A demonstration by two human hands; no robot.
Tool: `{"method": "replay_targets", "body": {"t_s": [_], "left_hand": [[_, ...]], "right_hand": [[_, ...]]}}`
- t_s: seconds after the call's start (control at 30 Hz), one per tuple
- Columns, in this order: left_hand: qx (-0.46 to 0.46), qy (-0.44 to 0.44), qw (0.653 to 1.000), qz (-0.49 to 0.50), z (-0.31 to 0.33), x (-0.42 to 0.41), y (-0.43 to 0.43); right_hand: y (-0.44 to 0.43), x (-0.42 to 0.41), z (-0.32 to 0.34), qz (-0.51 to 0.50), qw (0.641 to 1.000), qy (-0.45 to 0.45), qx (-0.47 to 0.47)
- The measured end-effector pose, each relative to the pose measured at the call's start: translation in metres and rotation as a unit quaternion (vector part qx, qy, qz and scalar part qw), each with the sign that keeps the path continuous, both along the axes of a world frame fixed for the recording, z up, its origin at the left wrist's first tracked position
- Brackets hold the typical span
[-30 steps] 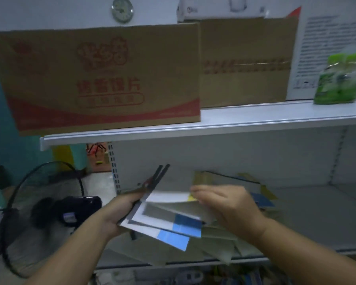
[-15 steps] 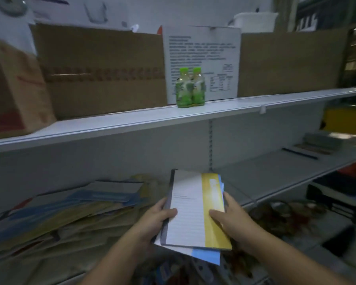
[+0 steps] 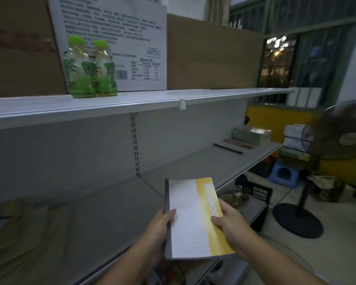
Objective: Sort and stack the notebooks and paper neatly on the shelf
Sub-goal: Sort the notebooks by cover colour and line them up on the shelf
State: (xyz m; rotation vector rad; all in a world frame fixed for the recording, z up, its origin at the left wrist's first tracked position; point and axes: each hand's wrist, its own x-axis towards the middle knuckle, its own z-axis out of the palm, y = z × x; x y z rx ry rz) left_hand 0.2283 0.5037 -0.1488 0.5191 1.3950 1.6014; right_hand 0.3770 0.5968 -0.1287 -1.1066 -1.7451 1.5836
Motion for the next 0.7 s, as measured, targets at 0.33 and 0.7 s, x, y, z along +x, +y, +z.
{"method": "replay_targets", "body": {"t_s": [0.33,0.7], "left_hand": [[0.015,0.05,0.998,0.046,-0.02,-0.015,0.178],[-0.086,-0.013,0.996,0.016,-0.028,-0.02,0.305]], "right_hand": [[0.151,-0.019,0.014,-0.066,0.995,-0.072,0.027],[0.304,-0.028,-0.016,-0.078,0.988,-0.119,0.065]]}}
